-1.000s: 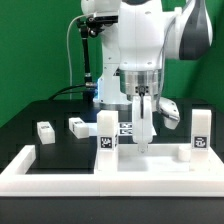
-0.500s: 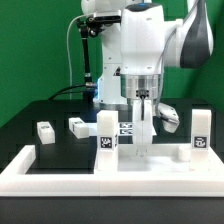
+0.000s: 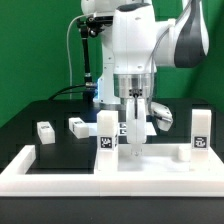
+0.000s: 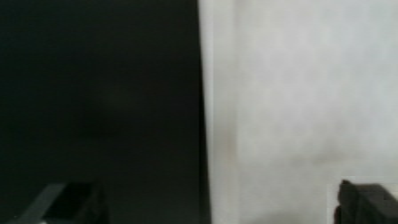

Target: Assemble desk

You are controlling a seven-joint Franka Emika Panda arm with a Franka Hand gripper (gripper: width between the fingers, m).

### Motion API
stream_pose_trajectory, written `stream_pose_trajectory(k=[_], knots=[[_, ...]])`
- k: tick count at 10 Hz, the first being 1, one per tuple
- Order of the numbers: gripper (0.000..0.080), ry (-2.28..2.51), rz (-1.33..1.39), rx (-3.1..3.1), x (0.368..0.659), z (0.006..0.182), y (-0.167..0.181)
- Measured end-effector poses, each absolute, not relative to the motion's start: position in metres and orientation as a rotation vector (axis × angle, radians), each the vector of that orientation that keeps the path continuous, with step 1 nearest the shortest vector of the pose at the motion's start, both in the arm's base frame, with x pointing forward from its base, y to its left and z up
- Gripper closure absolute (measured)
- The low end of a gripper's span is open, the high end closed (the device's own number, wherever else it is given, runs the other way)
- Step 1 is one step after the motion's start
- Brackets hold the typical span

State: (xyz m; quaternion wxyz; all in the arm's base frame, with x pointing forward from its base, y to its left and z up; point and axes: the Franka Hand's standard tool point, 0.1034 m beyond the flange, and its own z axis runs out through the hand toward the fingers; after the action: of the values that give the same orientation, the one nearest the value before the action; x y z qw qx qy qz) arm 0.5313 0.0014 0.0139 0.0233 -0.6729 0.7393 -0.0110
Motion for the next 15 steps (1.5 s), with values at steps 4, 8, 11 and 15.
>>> stream_pose_trajectory(k=[4,8,11,15], knots=[[0.0582,2.289,-0.034,-2.084,0.5310,0.0135,0.0014],[0.0743,2.287,-0.036,-2.086,0.5313,0.0137,0.0015],[0.0743,2.287,-0.036,-2.086,0.5313,0.0137,0.0015],[0.0742,2.287,-0.036,-2.086,0.5314,0.0137,0.0016]])
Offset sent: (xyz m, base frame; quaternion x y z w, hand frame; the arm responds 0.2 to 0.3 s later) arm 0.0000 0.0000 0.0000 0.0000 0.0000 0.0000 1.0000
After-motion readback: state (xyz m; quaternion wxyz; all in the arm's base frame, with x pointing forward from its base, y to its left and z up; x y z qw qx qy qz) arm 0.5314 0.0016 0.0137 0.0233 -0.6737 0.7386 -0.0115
